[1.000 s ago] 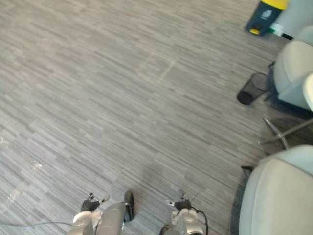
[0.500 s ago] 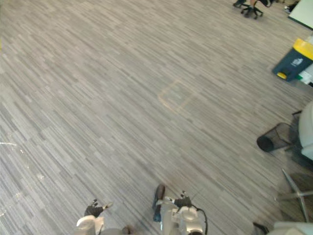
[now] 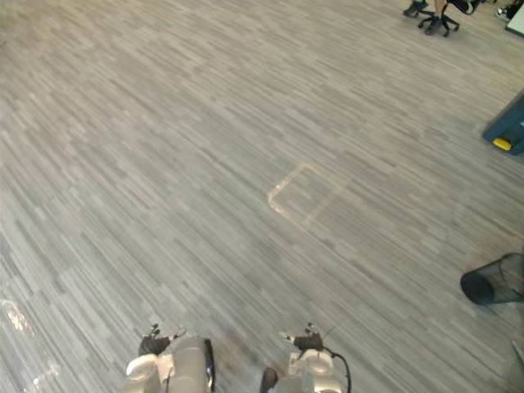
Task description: Organize the slippers on the shoe rack
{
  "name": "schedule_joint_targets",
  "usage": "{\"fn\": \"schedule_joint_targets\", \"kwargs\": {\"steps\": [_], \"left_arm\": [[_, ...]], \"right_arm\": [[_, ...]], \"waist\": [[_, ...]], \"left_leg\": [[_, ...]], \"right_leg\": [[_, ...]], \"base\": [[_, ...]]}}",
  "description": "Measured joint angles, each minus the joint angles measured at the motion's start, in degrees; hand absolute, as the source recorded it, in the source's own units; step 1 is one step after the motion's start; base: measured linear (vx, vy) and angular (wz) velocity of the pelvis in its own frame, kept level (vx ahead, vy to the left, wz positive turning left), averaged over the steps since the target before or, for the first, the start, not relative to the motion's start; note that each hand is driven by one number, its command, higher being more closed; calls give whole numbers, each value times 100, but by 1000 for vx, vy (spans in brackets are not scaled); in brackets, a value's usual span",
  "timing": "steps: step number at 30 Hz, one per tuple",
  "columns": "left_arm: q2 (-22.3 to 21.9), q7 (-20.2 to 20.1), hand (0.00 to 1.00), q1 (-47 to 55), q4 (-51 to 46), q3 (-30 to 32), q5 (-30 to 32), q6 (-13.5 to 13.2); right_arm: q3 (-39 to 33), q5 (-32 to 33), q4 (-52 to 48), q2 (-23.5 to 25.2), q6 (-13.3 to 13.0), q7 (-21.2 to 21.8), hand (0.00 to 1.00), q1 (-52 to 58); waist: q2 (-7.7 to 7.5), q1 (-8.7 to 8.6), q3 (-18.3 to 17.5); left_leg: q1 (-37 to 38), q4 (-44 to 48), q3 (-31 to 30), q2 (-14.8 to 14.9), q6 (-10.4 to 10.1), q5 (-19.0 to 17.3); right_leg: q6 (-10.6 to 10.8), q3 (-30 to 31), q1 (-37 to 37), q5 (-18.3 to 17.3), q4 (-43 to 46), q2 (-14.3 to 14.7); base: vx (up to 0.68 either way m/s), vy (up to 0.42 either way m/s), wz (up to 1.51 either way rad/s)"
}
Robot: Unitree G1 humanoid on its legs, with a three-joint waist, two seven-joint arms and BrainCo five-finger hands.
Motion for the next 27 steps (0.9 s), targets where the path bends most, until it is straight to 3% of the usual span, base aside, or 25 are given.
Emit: {"fn": "schedule_joint_targets", "kwargs": {"steps": [2,3,4,6,8,11,12,13,14,15,16,18,19,20,21,22,23,25,27], "left_arm": [[30,0,0,-2,34,-21,-2,21],[76,-1,0,-13,133,-103,-3,48],[80,0,0,-16,193,-120,-5,55],[106,3,0,-24,348,-135,-16,84],[91,4,0,-37,354,-147,-31,97],[90,4,0,-74,464,-157,-111,98],[105,2,0,-84,518,-187,-112,96],[136,1,0,-94,567,-270,-112,95],[194,-10,0,-103,622,-353,-111,89],[199,-11,0,-97,637,-350,-111,89],[200,-12,0,-82,715,-355,-110,92],[171,-18,0,-65,745,-345,-106,90],[119,-16,0,-54,746,-323,-89,95],[79,-27,0,-19,720,-263,-67,112],[63,-27,0,-22,703,-246,-61,114],[15,-30,0,8,617,-130,-13,124],[-13,-37,0,27,498,-81,7,117],[1,-68,0,28,394,-104,23,106],[-39,-119,0,45,285,-100,25,82]], "right_arm": [[-114,-53,-11,0,-13,-1,0,27],[-113,-58,-2,-2,-12,5,0,25],[-108,-58,0,-12,-12,15,0,24],[-110,-63,48,-27,-14,30,0,36],[-108,-64,18,-26,-18,33,0,31],[-133,-66,19,-54,-24,36,0,-16],[-133,-66,31,-54,-31,36,0,-75],[-129,-64,52,-53,-30,38,0,-98],[-132,-65,137,-56,-18,41,0,-145],[-132,-65,174,-60,-17,44,0,-169],[-125,-72,243,-92,-2,62,0,-228],[-149,-90,286,-136,0,78,0,-289],[-194,-118,302,-124,3,79,0,-301],[-215,-121,262,-127,14,80,0,-287],[-207,-121,252,-127,17,81,0,-283],[-137,-109,203,-78,41,76,0,-238],[-133,-104,199,-17,61,72,0,-202],[-100,-71,204,7,67,75,0,-135],[-122,-62,200,2,64,47,0,-84]], "waist": [[-36,31,-51],[-36,27,-50],[-15,15,-34],[21,-34,-7],[47,-44,6],[30,-74,-13],[28,-97,-16],[16,-119,-25],[-42,-144,-13],[-48,-166,-15],[-13,-276,-54],[75,-279,-98],[160,-284,-109],[263,-308,-119],[282,-309,-109],[352,-271,-69],[358,-211,-51],[331,-97,-29],[313,-44,-43]], "left_leg": [[156,388,271,-13,290,-424],[433,377,419,-35,398,-613],[647,357,467,-42,444,-754],[1288,244,655,-53,538,-985],[1693,-9,722,-44,507,-1097],[2451,-614,953,-3,378,-1177],[2639,-837,1064,18,347,-1171],[2731,-979,1132,4,287,-1172],[2975,-1244,1187,-83,156,-1171],[3044,-1279,1184,-102,135,-1177],[3250,-1450,1110,-74,64,-1156],[3316,-1377,896,114,-112,-1047],[3184,-930,682,271,-281,-950],[2801,119,451,510,-397,-841],[2702,404,392,560,-394,-785],[2072,1997,176,850,-330,-535],[1675,2962,183,1000,-270,-765],[1271,3271,251,964,-217,-993],[765,2737,372,927,-104,-1209]], "right_leg": [[39,84,-353,-7,1086,-206],[269,126,-744,144,2160,-344],[363,125,-1061,259,2951,-423],[338,-91,-1644,81,4480,-550],[240,-446,-1939,-52,4744,-567],[114,-1224,-2450,-227,3725,-484],[71,-1419,-2595,-83,2663,-345],[76,-1479,-2605,161,1927,-261],[17,-1438,-2678,691,957,-179],[-23,-1407,-2704,901,869,-161],[-309,-1300,-2650,1448,835,-40],[-496,-1268,-2623,1305,992,152],[-582,-1297,-2567,1121,1075,291],[-652,-1271,-2366,1000,985,517],[-657,-1263,-2309,975,944,564],[-759,-1104,-1913,897,679,800],[-822,-867,-1539,797,512,971],[-813,-527,-1083,658,374,1011],[-731,-179,-701,577,191,976]], "base": [[550,327,-42],[640,371,-49],[423,222,-45],[359,129,-32],[303,49,-31],[364,-6,-34],[242,-23,-26],[385,-67,-28],[265,-56,-13],[512,-143,1],[510,-158,9],[514,-181,-6],[612,-268,-33],[612,-268,-32],[505,-159,-46],[459,-45,-70],[551,-46,-79],[465,12,-87],[387,75,-80]]}}
